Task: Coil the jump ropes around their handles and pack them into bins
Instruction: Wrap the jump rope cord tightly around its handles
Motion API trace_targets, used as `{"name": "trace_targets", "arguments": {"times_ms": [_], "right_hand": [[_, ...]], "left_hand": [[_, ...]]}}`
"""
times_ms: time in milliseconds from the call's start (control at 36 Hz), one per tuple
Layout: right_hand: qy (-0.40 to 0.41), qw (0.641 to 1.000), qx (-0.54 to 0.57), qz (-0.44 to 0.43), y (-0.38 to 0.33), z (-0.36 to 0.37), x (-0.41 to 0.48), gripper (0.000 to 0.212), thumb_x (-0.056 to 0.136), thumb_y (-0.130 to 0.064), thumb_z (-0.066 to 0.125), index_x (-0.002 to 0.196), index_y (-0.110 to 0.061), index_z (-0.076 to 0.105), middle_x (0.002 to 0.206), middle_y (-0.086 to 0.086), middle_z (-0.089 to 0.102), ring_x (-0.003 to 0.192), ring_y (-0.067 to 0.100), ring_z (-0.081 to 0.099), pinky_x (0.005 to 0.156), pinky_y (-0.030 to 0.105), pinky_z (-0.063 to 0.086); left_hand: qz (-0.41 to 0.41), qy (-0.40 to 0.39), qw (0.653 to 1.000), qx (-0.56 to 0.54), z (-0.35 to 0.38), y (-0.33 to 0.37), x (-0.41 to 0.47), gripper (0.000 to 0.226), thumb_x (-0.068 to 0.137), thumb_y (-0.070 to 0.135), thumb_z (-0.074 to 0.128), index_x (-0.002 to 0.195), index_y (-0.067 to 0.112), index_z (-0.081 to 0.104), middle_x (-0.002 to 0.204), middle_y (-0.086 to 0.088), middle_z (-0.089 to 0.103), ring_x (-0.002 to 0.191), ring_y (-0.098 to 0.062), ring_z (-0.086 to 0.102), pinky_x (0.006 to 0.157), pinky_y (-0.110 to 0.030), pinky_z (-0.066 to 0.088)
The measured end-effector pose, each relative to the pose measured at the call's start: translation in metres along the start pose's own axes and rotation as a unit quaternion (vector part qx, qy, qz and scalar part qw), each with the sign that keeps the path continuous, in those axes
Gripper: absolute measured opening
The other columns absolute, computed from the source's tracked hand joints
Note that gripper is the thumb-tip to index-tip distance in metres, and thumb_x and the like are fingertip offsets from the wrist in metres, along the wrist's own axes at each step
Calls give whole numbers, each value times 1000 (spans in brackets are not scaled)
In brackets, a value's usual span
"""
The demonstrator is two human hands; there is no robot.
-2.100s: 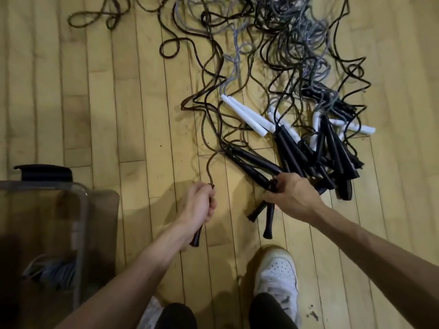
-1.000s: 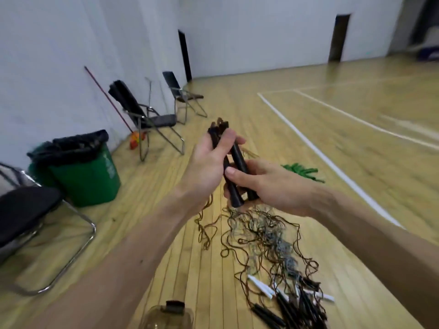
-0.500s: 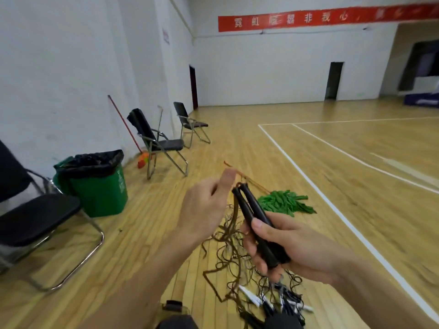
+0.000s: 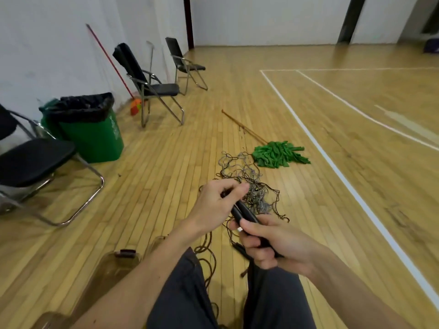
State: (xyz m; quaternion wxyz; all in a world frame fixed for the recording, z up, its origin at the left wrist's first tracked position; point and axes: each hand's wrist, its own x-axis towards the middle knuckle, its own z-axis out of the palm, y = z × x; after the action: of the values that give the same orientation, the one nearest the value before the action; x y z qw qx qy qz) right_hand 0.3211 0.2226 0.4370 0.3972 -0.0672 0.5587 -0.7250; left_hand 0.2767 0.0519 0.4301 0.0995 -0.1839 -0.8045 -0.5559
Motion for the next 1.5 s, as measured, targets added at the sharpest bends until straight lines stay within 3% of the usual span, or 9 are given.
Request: {"name": "trace_targets", "arguments": {"times_ms": [194, 361, 472, 722, 917, 1083, 1222, 1333, 1500], "right_hand": [[-3, 999, 10, 45, 21, -6, 9, 16, 95, -24, 63, 95, -9, 69, 67, -1, 40, 48, 7, 32, 43, 19, 29], [-25, 995, -60, 72, 24, -10, 11, 24, 101, -30, 56, 106, -8, 50, 69, 6, 56, 58, 17, 55, 52, 25, 49], [2, 992, -96, 78, 26, -14, 14, 26, 101, -34, 55, 109, -9, 55, 64, 0, 45, 53, 14, 46, 49, 21, 41], [14, 998, -46, 41, 29, -29, 16, 24, 97, -34, 58, 86, -13, 58, 61, -2, 28, 47, 10, 25, 44, 20, 24], [30, 999, 15, 18, 31, -38, 22, 23, 95, -33, 58, 85, -13, 53, 58, -3, 27, 44, 9, 25, 40, 17, 29], [76, 997, -32, 11, 27, -51, 27, 23, 97, -32, 56, 86, -12, 55, 57, -4, 28, 44, 10, 24, 41, 19, 23], [152, 979, -136, 28, 31, -65, 40, 20, 106, -24, 50, 94, -7, 53, 55, -6, 33, 45, 9, 25, 39, 19, 22], [205, 953, -220, 37, 33, -73, 50, 21, 105, -26, 52, 94, -8, 54, 58, -4, 37, 45, 9, 28, 41, 21, 24], [241, 885, -396, 47, 45, -81, 58, 26, 105, -32, 51, 85, -16, 53, 64, -2, 46, 52, 11, 41, 44, 16, 32]], "left_hand": [[-60, 4, 997, -41, -2, -24, -9, 44, 96, 20, 67, 58, 0, 55, 53, 0, 38, 52, -10, 35, 56, -22, 30], [-111, 4, 988, -110, 2, -38, -11, 50, 94, 13, 66, 47, 27, 58, 47, 14, 42, 45, -3, 37, 49, -12, 31], [-121, -2, 985, -125, 4, -41, -10, 52, 95, 14, 65, 46, 27, 56, 49, 12, 40, 48, -7, 37, 51, -15, 32], [-174, -17, 961, -214, 15, -51, -13, 62, 100, 63, 36, 73, 18, 69, 64, -9, 49, 50, -13, 43, 43, -19, 33], [-196, 19, 942, -273, 43, -64, -25, 49, 97, 56, 30, 106, 16, 56, 74, -12, 51, 59, -14, 48, 49, -23, 38], [-227, -5, 962, -149, 65, -74, -32, 29, 107, 34, 31, 117, 17, 52, 86, -13, 52, 72, -25, 47, 58, -30, 42], [-211, -89, 967, 109, 63, -93, -35, 31, 109, 32, 32, 137, 31, 43, 97, 9, 67, 82, -8, 64, 77, -39, 55], [-157, -164, 935, 272, 61, -82, -33, 28, 109, 35, 29, 133, 24, 38, 70, 4, 58, 63, -18, 59, 57, -37, 47], [-60, -267, 847, 457, 53, -76, -22, 31, 110, 36, 29, 129, 15, 42, 90, -4, 64, 77, -24, 64, 65, -34, 51]]}}
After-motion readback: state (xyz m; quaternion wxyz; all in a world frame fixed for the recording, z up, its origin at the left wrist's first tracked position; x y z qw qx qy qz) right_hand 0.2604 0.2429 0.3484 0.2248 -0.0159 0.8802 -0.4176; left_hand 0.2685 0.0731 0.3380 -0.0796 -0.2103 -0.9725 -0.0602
